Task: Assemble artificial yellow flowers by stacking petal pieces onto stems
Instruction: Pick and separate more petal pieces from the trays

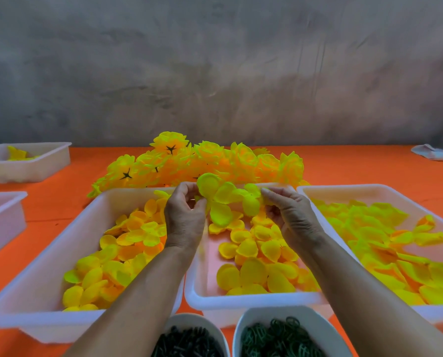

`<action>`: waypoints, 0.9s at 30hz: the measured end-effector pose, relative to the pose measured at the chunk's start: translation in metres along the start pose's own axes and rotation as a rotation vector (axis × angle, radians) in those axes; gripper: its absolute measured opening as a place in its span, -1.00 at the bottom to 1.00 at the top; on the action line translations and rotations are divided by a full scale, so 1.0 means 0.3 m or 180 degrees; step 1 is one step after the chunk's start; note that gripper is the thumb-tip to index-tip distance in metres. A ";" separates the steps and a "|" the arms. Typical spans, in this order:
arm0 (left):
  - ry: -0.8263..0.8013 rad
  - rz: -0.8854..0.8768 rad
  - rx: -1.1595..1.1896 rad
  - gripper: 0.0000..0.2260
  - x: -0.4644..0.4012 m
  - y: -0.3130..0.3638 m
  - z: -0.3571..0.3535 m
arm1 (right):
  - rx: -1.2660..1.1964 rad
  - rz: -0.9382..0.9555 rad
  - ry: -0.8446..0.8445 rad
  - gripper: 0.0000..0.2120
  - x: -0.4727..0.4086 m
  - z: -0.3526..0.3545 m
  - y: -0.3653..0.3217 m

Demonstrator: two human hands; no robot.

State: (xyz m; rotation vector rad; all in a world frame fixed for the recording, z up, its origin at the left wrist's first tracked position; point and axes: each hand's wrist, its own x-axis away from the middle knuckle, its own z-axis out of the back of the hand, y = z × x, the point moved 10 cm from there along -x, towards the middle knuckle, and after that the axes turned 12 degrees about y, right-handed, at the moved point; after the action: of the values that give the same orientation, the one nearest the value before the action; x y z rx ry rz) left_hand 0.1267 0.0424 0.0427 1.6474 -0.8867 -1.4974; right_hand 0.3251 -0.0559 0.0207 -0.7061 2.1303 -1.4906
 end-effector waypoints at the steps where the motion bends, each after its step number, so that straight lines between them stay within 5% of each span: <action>1: 0.0006 0.0070 0.0067 -0.77 -0.001 -0.006 0.001 | -0.0013 -0.0044 0.0019 -0.92 -0.004 0.005 0.002; 13: -0.0014 0.0485 0.0474 -0.69 -0.004 -0.041 -0.012 | 0.0078 -0.0291 -0.0254 -0.88 -0.009 -0.015 0.035; 21: 0.0029 0.0822 0.0563 -0.76 0.000 -0.065 -0.011 | 0.0277 -0.0255 0.0603 -0.70 -0.039 0.095 0.057; 24: -0.0075 0.0936 0.0631 -0.78 0.009 -0.066 -0.019 | 0.1162 0.0085 0.0692 -0.55 -0.050 0.108 0.056; 27: -0.0363 0.0960 0.0667 -0.80 0.026 -0.052 -0.050 | 0.1249 0.0443 0.0473 -0.73 -0.030 0.061 0.007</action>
State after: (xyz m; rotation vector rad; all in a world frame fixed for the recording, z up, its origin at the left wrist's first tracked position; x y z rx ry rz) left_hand 0.1425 0.0443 0.0263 1.5008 -1.3299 -1.3342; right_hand 0.3431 -0.0626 0.0134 -0.3086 1.8581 -1.8545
